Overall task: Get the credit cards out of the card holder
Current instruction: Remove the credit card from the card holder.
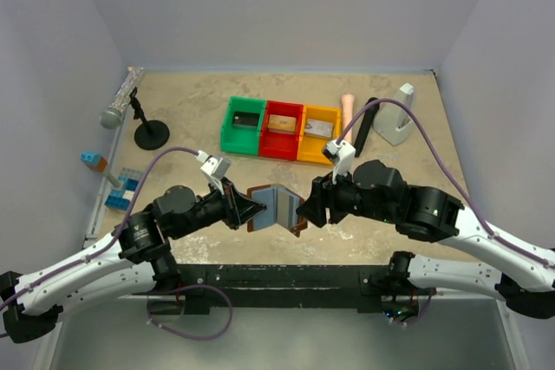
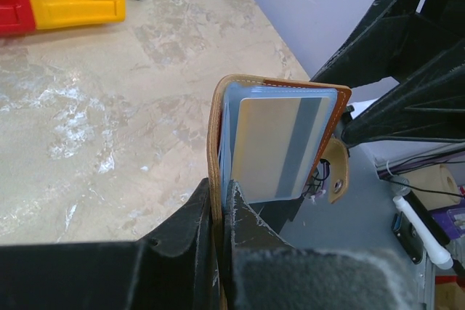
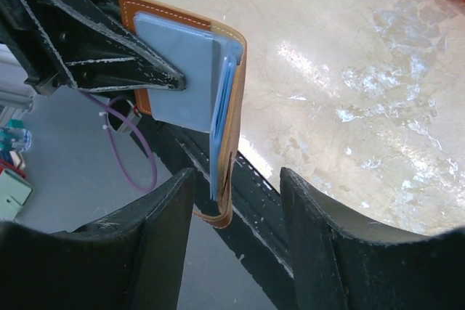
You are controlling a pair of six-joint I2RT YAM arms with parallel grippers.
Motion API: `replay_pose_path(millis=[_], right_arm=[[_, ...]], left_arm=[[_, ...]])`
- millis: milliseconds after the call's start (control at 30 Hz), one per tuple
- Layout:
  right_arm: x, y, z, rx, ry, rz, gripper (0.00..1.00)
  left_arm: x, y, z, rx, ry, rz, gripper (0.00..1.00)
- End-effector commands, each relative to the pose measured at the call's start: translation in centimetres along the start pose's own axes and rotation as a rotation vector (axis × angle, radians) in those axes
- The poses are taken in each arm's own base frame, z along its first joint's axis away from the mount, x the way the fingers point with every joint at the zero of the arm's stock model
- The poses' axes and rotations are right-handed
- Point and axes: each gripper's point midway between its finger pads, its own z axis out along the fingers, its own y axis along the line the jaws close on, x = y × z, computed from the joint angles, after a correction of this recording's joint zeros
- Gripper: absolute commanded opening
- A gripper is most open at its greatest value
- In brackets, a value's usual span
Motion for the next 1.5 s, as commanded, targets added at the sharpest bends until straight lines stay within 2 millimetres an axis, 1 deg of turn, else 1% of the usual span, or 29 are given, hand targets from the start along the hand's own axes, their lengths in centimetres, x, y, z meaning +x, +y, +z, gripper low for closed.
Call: replay_pose_path(millis=[0,200,533,633,933,1167,1367,1467], right_arm=[[-0.7,-0.6,-0.2,0.031,-0.026,0.003,0.53],[-0.6,-0.5,0.1,0.024,-0.016,0.004,0.50],[-0.6,0.0,0.5,0.010,-0.001,0.001,0.51],[-0.7,0.1,0.7,0.008,0.002,0.001,0.52],[-1.4,-0.1,-0.1,0.015,-0.038,0.010,0.56],[-1.4,0.1,-0.1,0.004,-0.037,0.010,0.57],[-1.7,0.8,-0.1,-0.037,-0.056,0.017,0.59],[-1.7,1.5,0.0,-0.077,-0.057,0.018,0.63]], left_arm=[[-2.6,-2.6,-0.8,0.081,-0.069,-0.008,0.00],[-2.9,-2.8,-1.1,0.092,-0.078,-0.011,0.00],[-3.0,-2.9,-1.2,0.096,-0.082,-0.013,0.00],[-2.8,-3.3,-1.2,0.117,-0.069,-0.011,0.00],[-2.5,-2.7,-1.3,0.095,-0.066,-0.003,0.00],[-2.7,-2.8,-1.2,0.098,-0.071,-0.001,0.00],[-2.5,-2.7,-1.3,0.097,-0.070,-0.003,0.00],[-2.5,-2.7,-1.2,0.096,-0.068,-0.003,0.00]])
